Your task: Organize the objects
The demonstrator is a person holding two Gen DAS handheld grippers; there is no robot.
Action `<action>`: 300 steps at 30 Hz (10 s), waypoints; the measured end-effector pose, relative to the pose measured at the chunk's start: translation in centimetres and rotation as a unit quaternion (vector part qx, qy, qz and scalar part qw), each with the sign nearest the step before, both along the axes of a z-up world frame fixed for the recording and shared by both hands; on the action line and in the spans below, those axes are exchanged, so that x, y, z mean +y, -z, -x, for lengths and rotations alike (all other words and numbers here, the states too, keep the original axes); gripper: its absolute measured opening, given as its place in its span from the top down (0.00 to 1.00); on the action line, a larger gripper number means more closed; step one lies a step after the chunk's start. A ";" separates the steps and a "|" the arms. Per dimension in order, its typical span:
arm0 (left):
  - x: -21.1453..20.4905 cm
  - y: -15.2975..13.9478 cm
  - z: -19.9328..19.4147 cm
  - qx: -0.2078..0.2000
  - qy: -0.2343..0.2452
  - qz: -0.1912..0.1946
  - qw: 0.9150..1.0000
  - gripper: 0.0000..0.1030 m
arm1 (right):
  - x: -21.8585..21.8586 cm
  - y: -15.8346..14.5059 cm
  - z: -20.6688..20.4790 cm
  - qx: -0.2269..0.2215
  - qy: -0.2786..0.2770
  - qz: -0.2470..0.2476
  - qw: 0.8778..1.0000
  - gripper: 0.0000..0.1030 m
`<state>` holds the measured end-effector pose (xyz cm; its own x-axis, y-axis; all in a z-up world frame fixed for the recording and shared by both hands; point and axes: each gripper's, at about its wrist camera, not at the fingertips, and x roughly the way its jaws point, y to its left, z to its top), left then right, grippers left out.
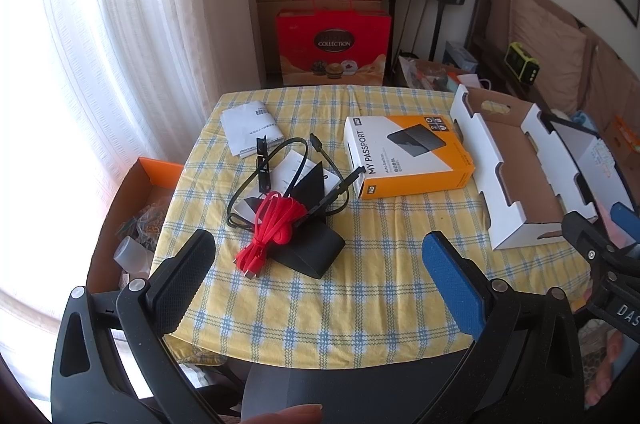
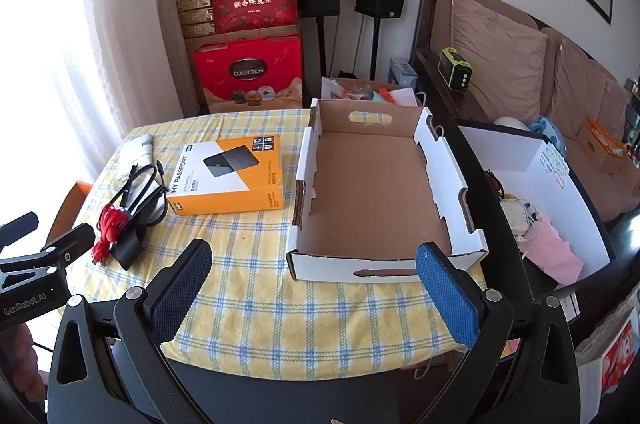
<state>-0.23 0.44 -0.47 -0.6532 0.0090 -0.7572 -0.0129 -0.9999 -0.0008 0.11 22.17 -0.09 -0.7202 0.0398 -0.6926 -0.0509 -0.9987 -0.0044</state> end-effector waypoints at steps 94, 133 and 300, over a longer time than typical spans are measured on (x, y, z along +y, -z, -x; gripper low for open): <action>16.2 7.1 7.4 -0.122 0.239 -0.104 0.958 0.70 | 15.5 8.0 7.0 -0.133 0.048 0.011 0.990 0.85; -2.9 3.5 5.7 -0.037 0.074 -0.071 0.994 0.04 | 11.8 7.6 5.2 -0.119 0.017 0.024 0.992 0.57; -8.4 9.5 11.6 -0.109 0.009 -0.100 0.989 0.12 | 11.8 8.0 4.8 -0.128 0.009 0.015 0.992 0.90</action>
<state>-11.80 -7.99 -9.95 -0.4724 0.1826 -0.8622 -0.0093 -0.9793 -0.2023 -4.72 33.94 -8.07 -0.5206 0.0275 -0.8533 -0.0694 -0.9975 0.0101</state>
